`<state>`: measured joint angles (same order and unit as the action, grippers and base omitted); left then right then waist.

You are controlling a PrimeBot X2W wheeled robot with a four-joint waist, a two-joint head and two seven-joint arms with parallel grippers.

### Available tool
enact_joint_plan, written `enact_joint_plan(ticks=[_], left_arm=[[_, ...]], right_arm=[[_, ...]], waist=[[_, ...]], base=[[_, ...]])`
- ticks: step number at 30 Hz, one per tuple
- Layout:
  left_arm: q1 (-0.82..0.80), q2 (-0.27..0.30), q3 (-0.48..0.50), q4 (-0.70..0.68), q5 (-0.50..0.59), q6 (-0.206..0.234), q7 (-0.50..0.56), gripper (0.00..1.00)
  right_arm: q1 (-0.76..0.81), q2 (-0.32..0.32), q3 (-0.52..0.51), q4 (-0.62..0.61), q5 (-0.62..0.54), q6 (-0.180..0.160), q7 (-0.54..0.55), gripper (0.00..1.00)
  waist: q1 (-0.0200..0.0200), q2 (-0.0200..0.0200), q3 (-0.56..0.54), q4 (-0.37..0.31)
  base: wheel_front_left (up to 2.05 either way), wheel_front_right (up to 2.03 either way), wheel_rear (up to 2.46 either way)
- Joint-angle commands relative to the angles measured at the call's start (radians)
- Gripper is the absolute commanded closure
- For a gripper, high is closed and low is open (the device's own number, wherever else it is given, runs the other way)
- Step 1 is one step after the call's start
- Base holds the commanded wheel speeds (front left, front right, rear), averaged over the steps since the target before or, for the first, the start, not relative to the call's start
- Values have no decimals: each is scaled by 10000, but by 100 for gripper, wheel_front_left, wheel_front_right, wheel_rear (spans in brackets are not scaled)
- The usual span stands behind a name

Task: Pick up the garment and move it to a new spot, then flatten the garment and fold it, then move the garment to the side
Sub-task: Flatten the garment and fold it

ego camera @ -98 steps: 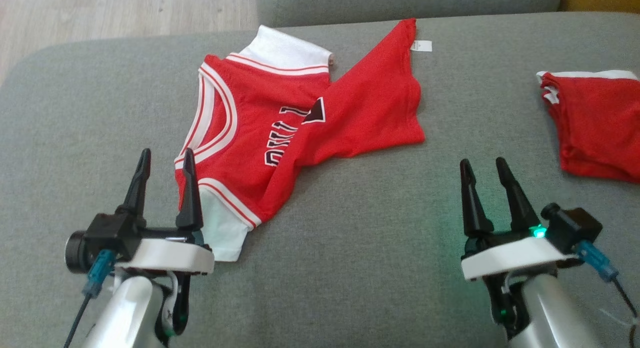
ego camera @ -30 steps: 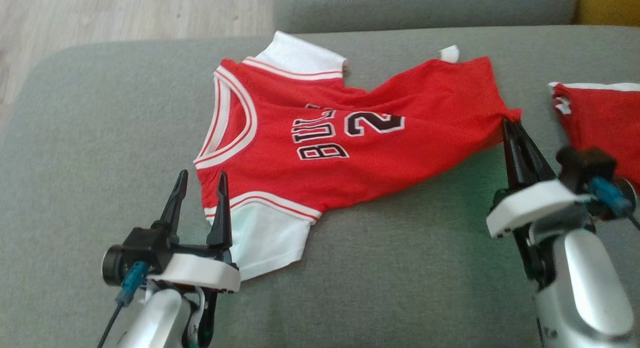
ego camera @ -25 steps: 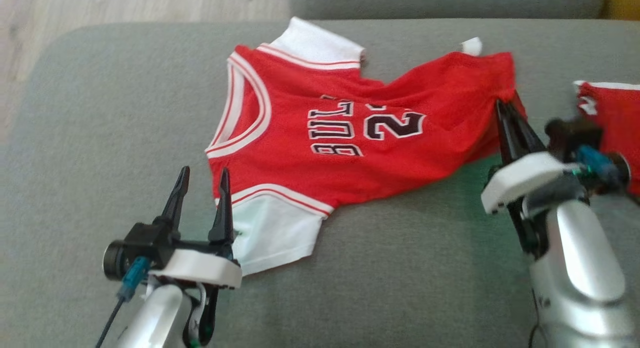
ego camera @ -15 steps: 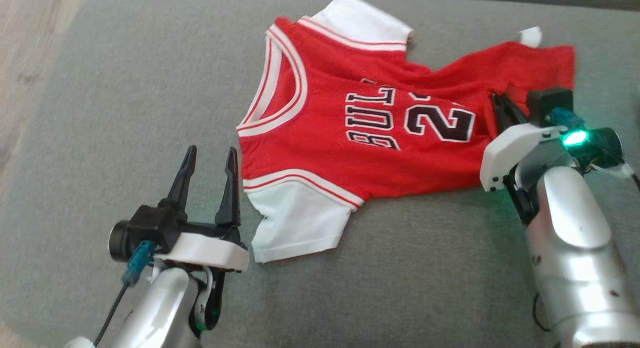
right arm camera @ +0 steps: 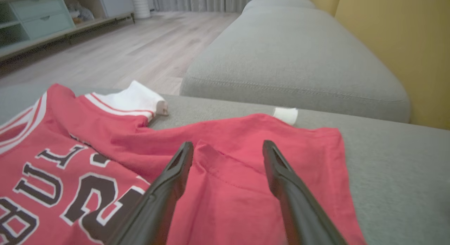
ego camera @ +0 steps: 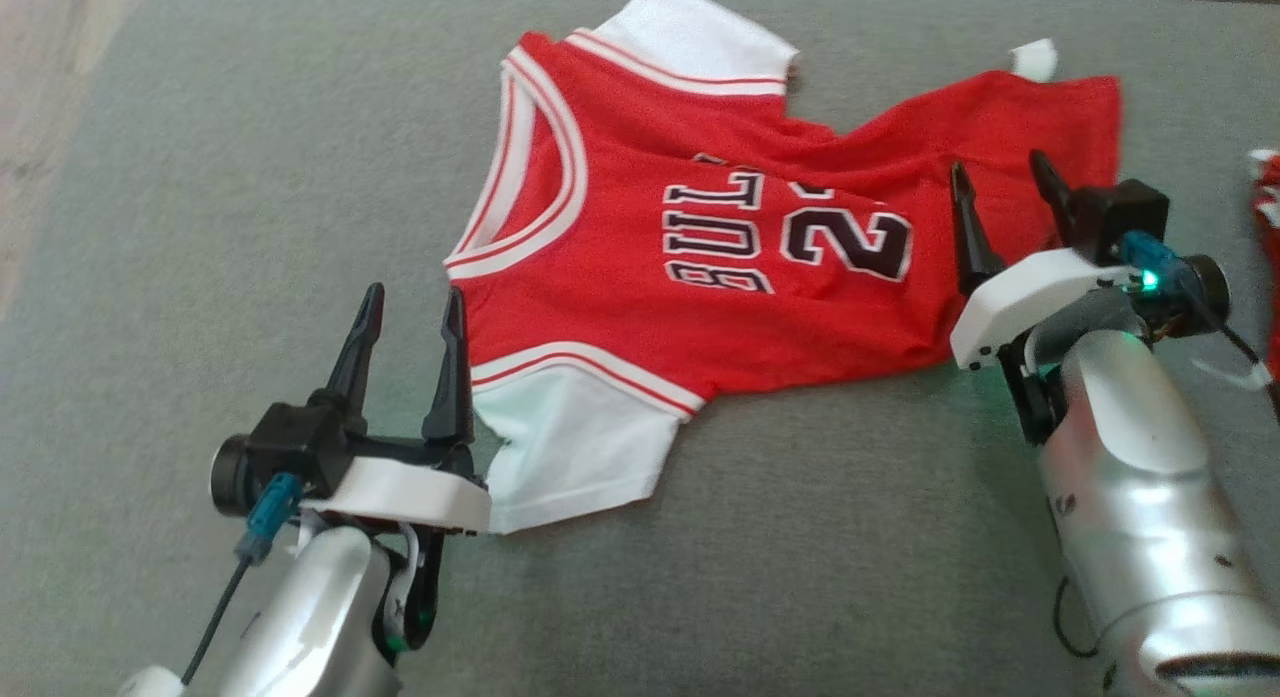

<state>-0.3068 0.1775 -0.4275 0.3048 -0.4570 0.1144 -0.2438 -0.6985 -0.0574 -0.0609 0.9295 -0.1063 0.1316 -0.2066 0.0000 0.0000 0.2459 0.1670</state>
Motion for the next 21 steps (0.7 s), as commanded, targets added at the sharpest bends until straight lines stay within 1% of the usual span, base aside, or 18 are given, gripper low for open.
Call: enact_joint_plan(ticks=[1, 4, 9, 14, 18, 21], left_arm=[[-304, 186, 401, -264, -13, 53, -116, 0], [-233, 219, 424, -280, -15, 61, -126, 0], [-108, 222, 458, -313, -36, 113, -139, 0], [59, 206, 511, -278, -66, 141, -153, 0], [206, 178, 576, -227, -94, 134, -163, 0], [290, 134, 596, -181, -100, 104, -169, 0]], right_arm=[[169, 72, 353, -436, 259, -9, -217, 0], [766, 72, 657, -1011, 976, -9, -415, 0], [1999, 72, 675, -2310, 1985, -9, -519, 0], [3294, 72, 694, -3705, 3219, -9, -545, 0], [4127, 72, 801, -4664, 3596, -9, -548, 0], [4468, 72, 887, -4999, 3722, -9, -549, 0]], waist=[[0, 0, -206, -334], [0, 0, -378, -716], [0, 0, -586, -1231], [0, 0, -724, -1564], [0, 0, -804, -1717], [0, 0, -866, -1764]], base=[[0, 0, 0], [0, 0, 0], [0, 0, 0], [0, 0, 0], [0, 0, 0], [0, 0, 0]])
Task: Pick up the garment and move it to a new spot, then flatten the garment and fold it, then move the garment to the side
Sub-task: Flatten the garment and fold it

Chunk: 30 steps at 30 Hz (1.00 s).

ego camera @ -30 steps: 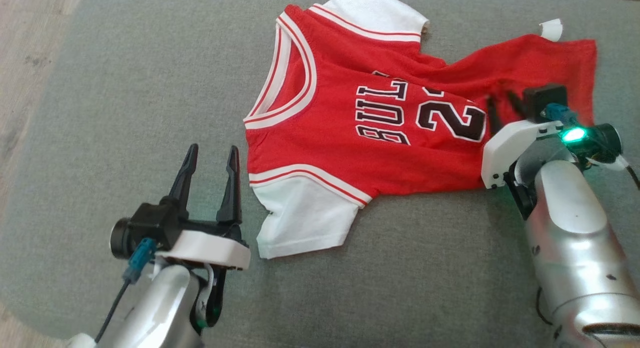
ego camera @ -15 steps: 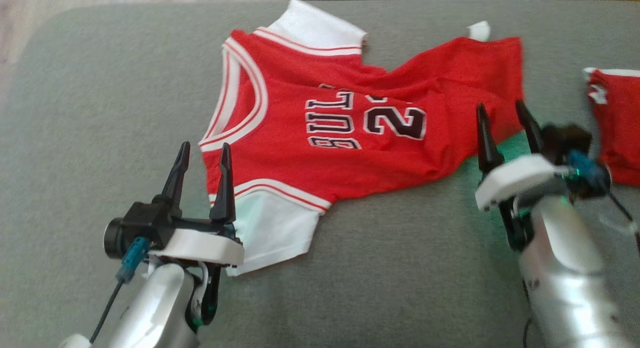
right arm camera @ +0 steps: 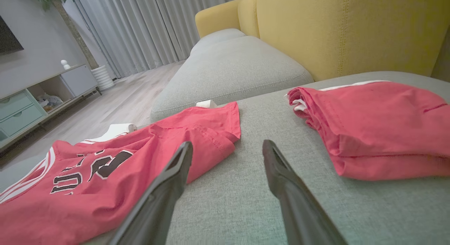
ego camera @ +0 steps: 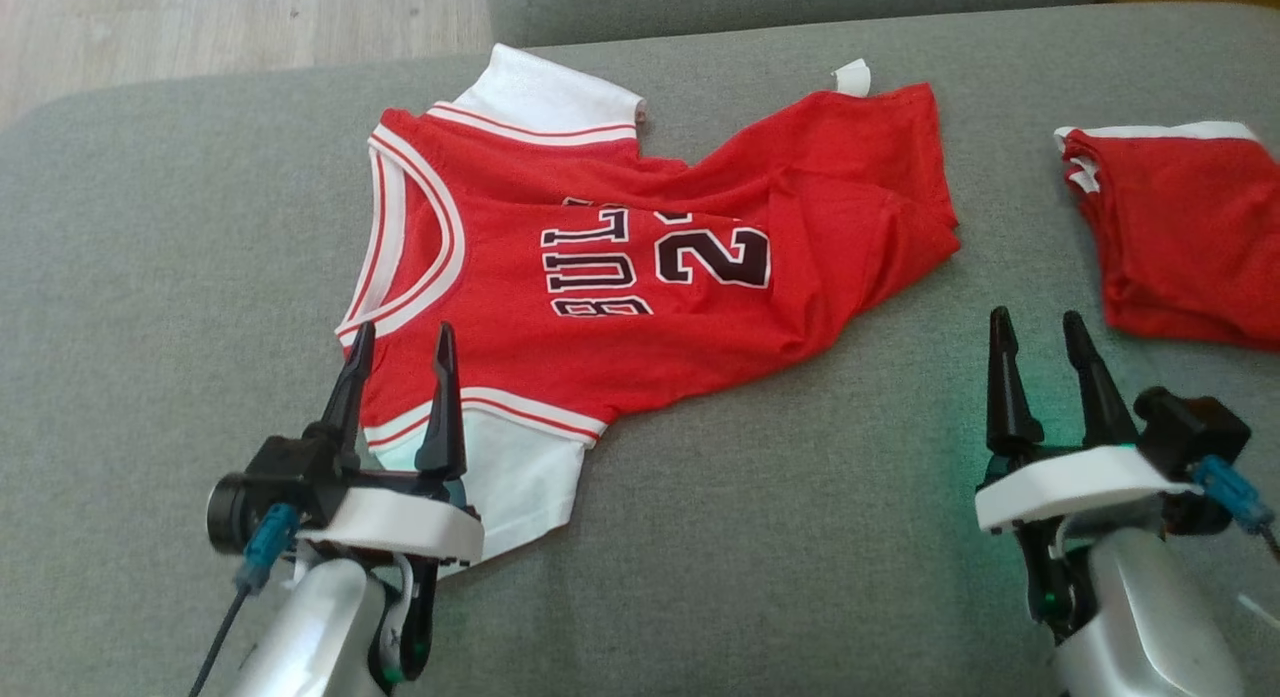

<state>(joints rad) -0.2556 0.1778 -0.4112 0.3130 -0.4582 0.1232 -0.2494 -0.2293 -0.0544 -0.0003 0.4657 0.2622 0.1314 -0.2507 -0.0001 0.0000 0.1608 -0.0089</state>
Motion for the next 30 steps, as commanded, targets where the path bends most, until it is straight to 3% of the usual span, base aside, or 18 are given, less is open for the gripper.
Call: enact_joint_plan(ticks=[1, 13, 21, 30], left_arm=[[-204, 113, 433, -247, -87, 4, -114, 0], [-395, -4, 333, -193, 34, -133, -121, 0], [-549, -81, 269, -41, 61, -204, -122, 0], [-614, -127, 274, 8, 111, -245, -123, 0]], right_arm=[[-166, 42, 316, -420, 58, -7, -108, 0], [-858, 42, 546, -399, 27, -7, -43, 0], [-2074, 42, 362, 989, -241, -7, 497, 0], [-3081, 42, 25, 2516, -310, -7, 341, 0]], waist=[[1, 0, -32, -9], [1, 0, 321, 383], [1, 0, 619, 887], [1, 0, 731, 1167]], base=[[0, 0, 0], [0, 0, 0], [0, 0, 0], [0, 0, 0]])
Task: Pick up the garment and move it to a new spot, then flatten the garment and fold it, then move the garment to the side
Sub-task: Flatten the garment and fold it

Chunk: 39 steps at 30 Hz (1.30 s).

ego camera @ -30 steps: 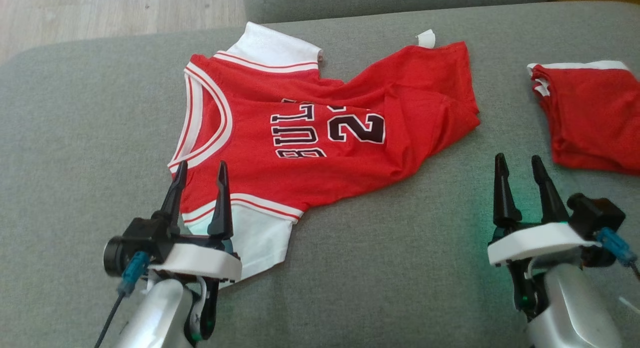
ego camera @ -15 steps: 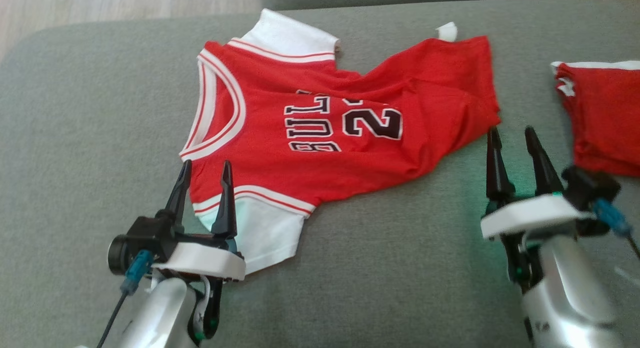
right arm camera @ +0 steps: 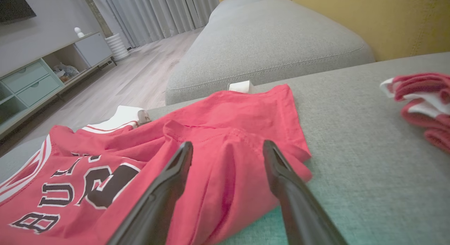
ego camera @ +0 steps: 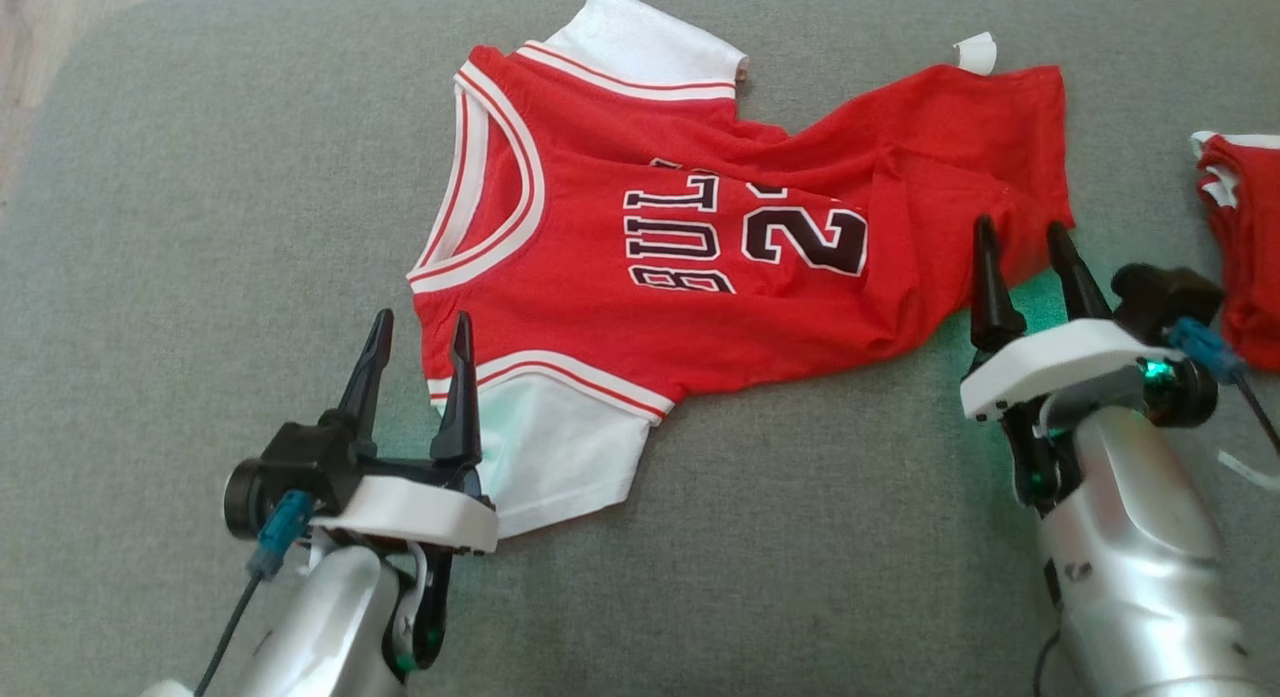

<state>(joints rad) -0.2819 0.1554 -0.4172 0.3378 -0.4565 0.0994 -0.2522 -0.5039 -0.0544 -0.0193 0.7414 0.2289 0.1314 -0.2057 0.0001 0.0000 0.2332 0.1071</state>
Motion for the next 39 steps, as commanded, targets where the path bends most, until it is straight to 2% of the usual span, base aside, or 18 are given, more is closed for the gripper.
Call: enact_joint_plan(ticks=[1, 8, 9, 10, 12, 19, 34, 39], left_arm=[[-351, 98, 334, -239, 103, -9, -94, 0], [-432, 97, 298, -211, 148, -22, -94, 0], [-441, 99, 291, -206, 154, -22, -95, 0], [-450, 101, 283, -202, 159, -22, -95, 0], [-460, 102, 265, -190, 168, -23, -95, 0], [-356, 122, 272, -119, 150, 17, -95, 0], [155, 171, 496, -183, 11, 126, -95, 0], [246, 176, 541, -179, -4, 144, -95, 0]], right_arm=[[-430, 42, 235, -83, 39, -7, -145, 0], [-1013, 42, 408, 986, 169, -7, -351, 0], [-1083, 42, 465, 1129, 200, -7, -372, 3], [-1152, 42, 501, 1258, 269, -7, -395, 41], [-1266, 42, 572, 1475, 341, -7, -444, 100], [-1236, 42, 726, 1569, 406, -7, -549, 100], [1383, 42, 157, -853, 576, -7, -560, 100], [1929, 42, 19, -1217, 540, -7, -433, 100]], waist=[[-1, 0, 19, 18], [-1, 0, 84, 58], [-1, 0, 92, 55], [-1, 0, 102, 52], [-1, 0, 101, 46], [-1, 0, -130, -102], [-1, 0, -1079, -1352], [-1, 0, -1195, -1562]], base=[[0, 0, 0], [0, 0, 0], [0, 0, 0], [0, 0, 0], [0, 0, 0], [0, 0, 0], [0, 0, 0], [0, 0, 0]])
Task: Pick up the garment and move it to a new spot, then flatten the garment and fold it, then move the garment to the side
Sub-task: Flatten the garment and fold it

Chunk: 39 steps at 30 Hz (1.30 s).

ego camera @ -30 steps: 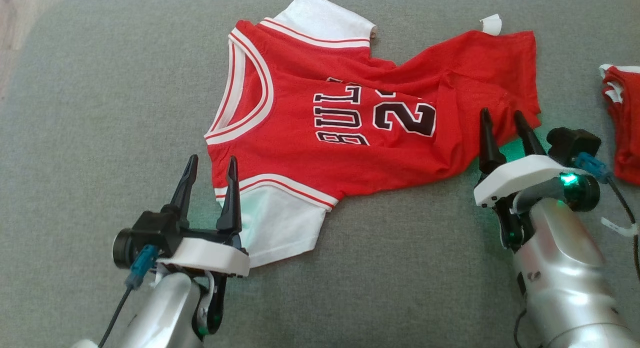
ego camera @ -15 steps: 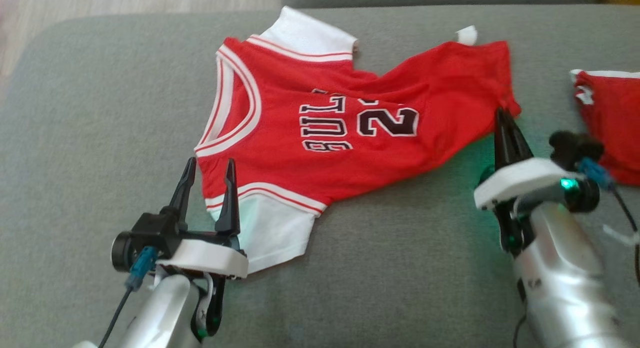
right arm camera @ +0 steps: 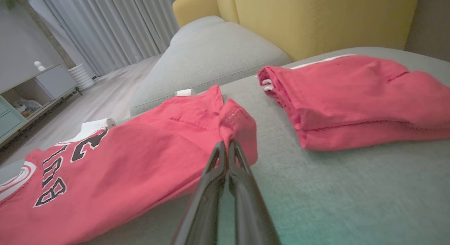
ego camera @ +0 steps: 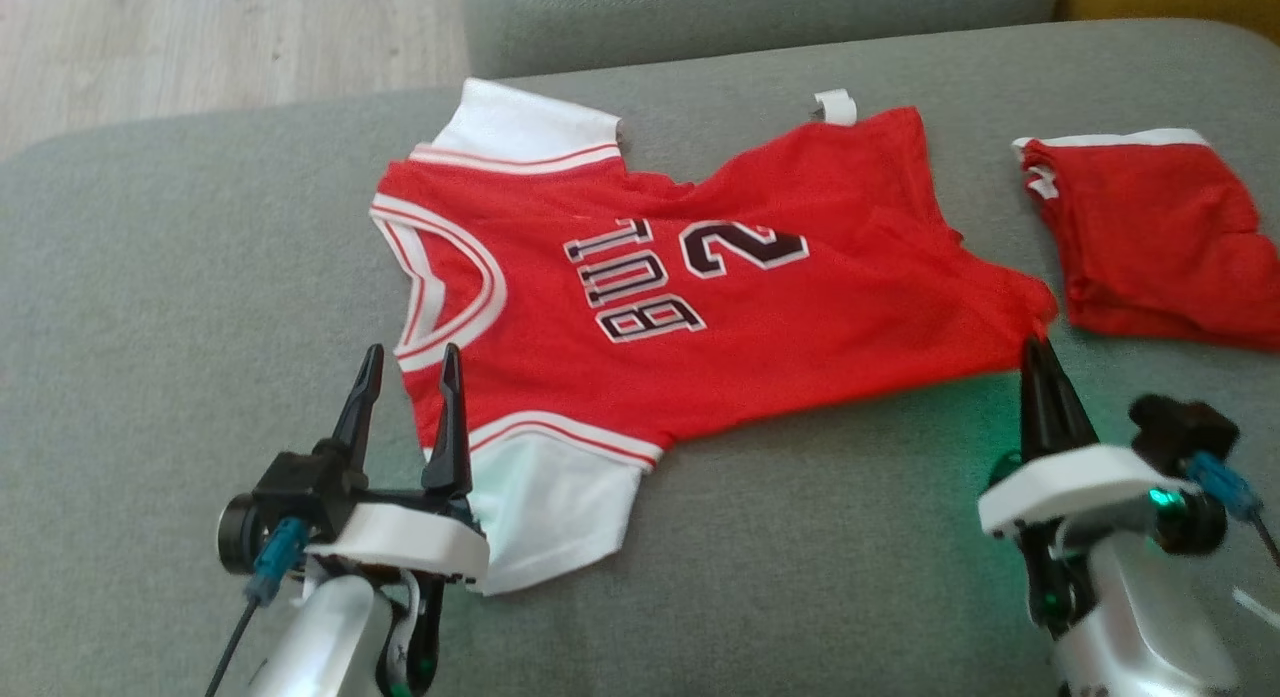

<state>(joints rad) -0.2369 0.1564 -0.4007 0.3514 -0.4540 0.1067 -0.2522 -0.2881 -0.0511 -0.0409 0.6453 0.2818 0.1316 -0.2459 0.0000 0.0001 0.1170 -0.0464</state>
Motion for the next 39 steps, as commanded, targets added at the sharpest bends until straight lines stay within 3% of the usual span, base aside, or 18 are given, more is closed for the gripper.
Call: enact_joint_plan(ticks=[1, 4, 5, 6, 19, 28, 32, 39], left_arm=[[-174, 167, 387, -305, -31, 76, -95, 0], [-100, 154, 411, -269, -43, 68, -95, 0], [-81, 142, 423, -263, -47, 66, -95, 0], [-65, 127, 430, -258, -48, 63, -95, 0], [-84, 10, 470, -217, -2, -29, -95, 0], [-693, 321, 436, -53, 101, -242, 106, 0], [-1758, 767, 439, 122, 161, -607, 628, 0], [-4889, 1855, 175, 1587, 39, -1925, 3043, 0]], right_arm=[[-105, 9, 144, -361, 6, -9, 3, 100], [298, 9, -136, -633, -135, -9, 220, 100], [434, 9, -253, -694, -199, -9, 327, 59], [547, 9, -350, -764, -209, -9, 421, 0], [725, 9, -594, -3058, -861, -9, 113, 0], [903, 9, -423, -3424, -1077, -9, 137, 0], [777, 9, -274, -3520, -932, -9, 110, 0], [170, 9, 160, -3786, -672, -9, 42, 0]], waist=[[0, -1, -70, -73], [0, -1, -177, -163], [0, -1, -213, -191], [0, -1, -240, -208], [0, -1, -417, -68], [0, -1, -98, -46], [0, -1, 351, -206], [0, -1, 1635, -864]], base=[[0, 0, 0], [0, 0, 0], [0, 0, 0], [0, 0, 0], [0, 0, 0], [0, 0, 0], [0, 0, 0], [0, 0, 0]])
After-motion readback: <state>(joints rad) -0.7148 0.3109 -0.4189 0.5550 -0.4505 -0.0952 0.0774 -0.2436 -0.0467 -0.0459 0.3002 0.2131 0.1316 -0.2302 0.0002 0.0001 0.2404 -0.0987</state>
